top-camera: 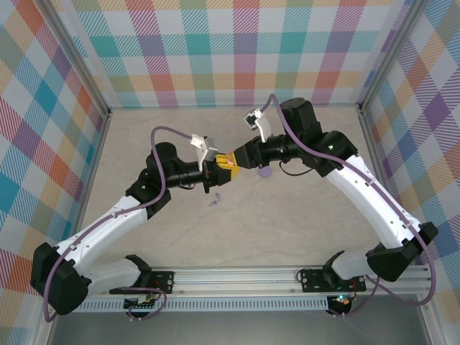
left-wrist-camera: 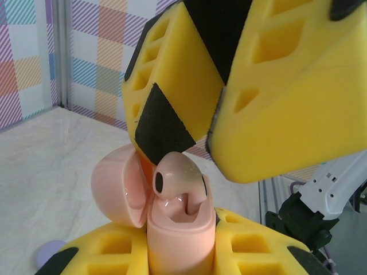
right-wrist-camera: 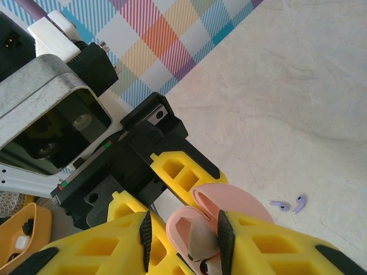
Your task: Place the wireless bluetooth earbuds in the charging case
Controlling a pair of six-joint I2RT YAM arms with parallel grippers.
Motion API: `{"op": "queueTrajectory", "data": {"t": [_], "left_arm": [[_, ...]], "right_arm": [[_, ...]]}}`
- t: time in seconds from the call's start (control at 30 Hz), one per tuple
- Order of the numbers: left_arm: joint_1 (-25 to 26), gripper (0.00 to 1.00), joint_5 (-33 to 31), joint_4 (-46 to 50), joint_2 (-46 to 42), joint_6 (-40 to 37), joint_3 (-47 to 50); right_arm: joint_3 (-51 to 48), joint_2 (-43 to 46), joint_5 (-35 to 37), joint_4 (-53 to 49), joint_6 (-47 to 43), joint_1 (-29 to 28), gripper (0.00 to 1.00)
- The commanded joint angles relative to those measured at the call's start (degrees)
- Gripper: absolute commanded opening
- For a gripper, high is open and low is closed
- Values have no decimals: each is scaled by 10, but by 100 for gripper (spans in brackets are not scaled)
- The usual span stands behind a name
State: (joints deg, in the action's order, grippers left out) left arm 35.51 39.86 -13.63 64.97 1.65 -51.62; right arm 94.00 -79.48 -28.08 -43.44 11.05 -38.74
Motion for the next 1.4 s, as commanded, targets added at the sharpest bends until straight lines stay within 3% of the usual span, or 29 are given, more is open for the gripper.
{"op": "queueTrajectory", "data": {"t": [0.0,0.4,0.57,0.67,0.97,1.37], "left_arm": [[7,21,19,-25,2,-8,-26],[7,21,24,-21,0,-10,-24],[7,21,27,-25,-4,-9,-23],[7,21,32,-30,-9,-5,-26],[7,21,46,-32,-25,-6,-26],[9,21,60,-50,-26,-2,-33]], "right_arm": [[17,1,4,-10,-14,-6,41],[-25,59,93,51,6,-6,51],[-39,75,207,39,35,-5,51],[-39,69,234,17,50,9,48],[-74,54,162,24,94,64,28],[-81,20,-16,59,78,68,21]]}}
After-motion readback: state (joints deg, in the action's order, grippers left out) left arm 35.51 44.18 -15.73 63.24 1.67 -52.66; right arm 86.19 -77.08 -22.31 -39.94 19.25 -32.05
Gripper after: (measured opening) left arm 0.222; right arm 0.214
